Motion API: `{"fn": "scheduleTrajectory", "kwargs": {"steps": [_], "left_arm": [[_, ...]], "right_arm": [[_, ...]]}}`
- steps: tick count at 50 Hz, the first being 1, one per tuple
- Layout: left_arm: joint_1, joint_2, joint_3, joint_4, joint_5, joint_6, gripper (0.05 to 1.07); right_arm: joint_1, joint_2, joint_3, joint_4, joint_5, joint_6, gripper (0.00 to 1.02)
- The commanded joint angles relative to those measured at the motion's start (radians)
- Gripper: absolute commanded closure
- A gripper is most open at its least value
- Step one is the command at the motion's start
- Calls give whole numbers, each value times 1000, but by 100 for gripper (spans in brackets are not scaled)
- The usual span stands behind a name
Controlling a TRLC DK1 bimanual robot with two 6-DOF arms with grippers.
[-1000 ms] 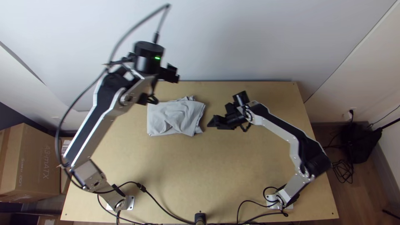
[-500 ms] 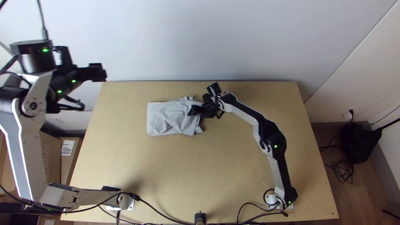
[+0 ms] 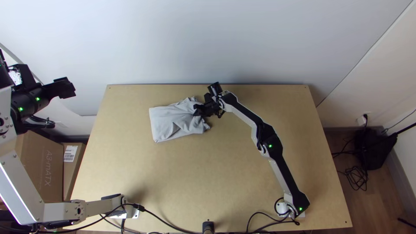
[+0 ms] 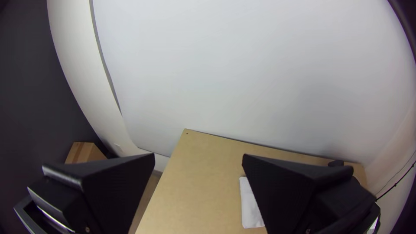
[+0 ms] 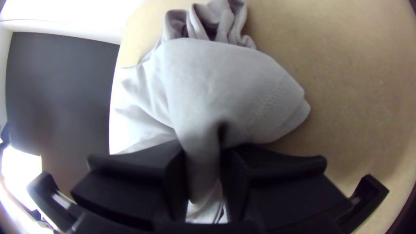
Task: Fold the t-shirt
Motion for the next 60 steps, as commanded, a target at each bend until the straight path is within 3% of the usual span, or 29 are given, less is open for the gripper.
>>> {"fn": "scheduleTrajectory", "kwargs": {"steps": [1, 15, 28, 38, 52, 53, 54, 55, 56, 58, 60], "left_arm": [[30, -23, -7, -14, 28, 28, 10], [62, -6, -7, 15, 71, 35, 10], [85, 15, -20, 40, 94, 35, 10], [87, 30, -32, 79, 117, 35, 10], [84, 56, -53, 109, 176, 32, 10], [82, 58, -53, 112, 176, 32, 10], [79, 60, -53, 115, 176, 31, 10], [76, 63, -53, 115, 176, 31, 10], [74, 64, -53, 116, 176, 31, 10], [74, 67, -53, 122, 176, 31, 10], [71, 69, -53, 125, 176, 29, 10]], "right_arm": [[-61, 3, -88, -23, 35, 5, 100], [-302, -253, -489, 112, 50, -54, 100], [-648, -454, -753, 180, 50, -126, 100], [-912, -501, -806, 207, 49, -156, 100], [-1128, -467, -726, 204, 44, -182, 99], [-1135, -469, -723, 204, 44, -185, 94], [-1138, -469, -720, 201, 44, -191, 80], [-1141, -472, -720, 197, 43, -202, 64], [-1144, -480, -720, 195, 43, -211, 39], [-1147, -495, -720, 195, 43, -222, 5], [-1156, -523, -717, 197, 46, -240, 3]]}}
